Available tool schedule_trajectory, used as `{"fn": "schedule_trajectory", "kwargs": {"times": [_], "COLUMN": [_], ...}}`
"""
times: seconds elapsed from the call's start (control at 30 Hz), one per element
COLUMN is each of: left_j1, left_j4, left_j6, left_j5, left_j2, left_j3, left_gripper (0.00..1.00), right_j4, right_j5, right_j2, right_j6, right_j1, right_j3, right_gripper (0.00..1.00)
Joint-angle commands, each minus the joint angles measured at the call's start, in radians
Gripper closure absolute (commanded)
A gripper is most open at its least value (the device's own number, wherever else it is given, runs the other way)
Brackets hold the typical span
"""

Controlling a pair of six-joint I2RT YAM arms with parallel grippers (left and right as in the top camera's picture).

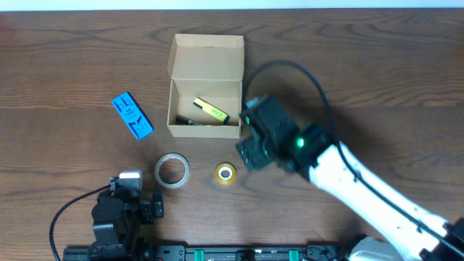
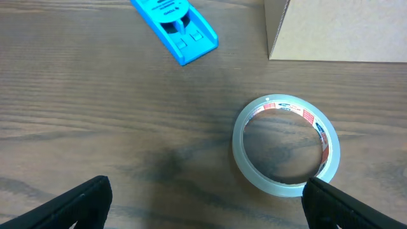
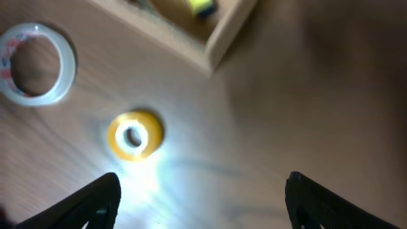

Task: Pack container
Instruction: 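Move the right gripper to the yellow tape roll and grasp it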

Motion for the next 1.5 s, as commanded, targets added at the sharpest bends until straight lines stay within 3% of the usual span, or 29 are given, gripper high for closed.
{"fn": "schedule_trajectory", "kwargs": {"times": [0.0, 0.13, 0.33, 0.5, 0.77, 1.47], "left_j1": [-0.004, -0.004, -0.004, -0.004, -0.004, -0.004], "left_j4": [-0.053, -0.053, -0.053, -0.053, -0.053, -0.053], "left_j6": [0.003, 0.003, 0.003, 0.003, 0.003, 0.003], "left_j5": [-0.011, -0.011, -0.011, -0.011, -0.011, -0.011], "left_j2": [-0.006, -0.006, -0.006, -0.006, -0.006, -0.006], "left_j3": [-0.007, -0.007, -0.007, -0.007, -0.007, -0.007], "left_gripper": [0.05, 0.05, 0.05, 0.05, 0.05, 0.05], "right_j4": [0.054, 0.154, 0.164, 0.197, 0.271, 0.308], "right_j5": [0.005, 0.017, 0.084, 0.092, 0.044, 0.037], "right_j2": [-0.025, 0.005, 0.08, 0.15, 0.273, 0.363], "right_j6": [0.275, 0.399, 0.638, 0.729, 0.738, 0.736], "right_j1": [0.064, 0.124, 0.163, 0.163, 0.163, 0.163], "right_j3": [-0.094, -0.161, -0.171, -0.171, -0.171, -0.171], "right_gripper": [0.18, 0.19, 0.19, 0.2, 0.23, 0.24]}}
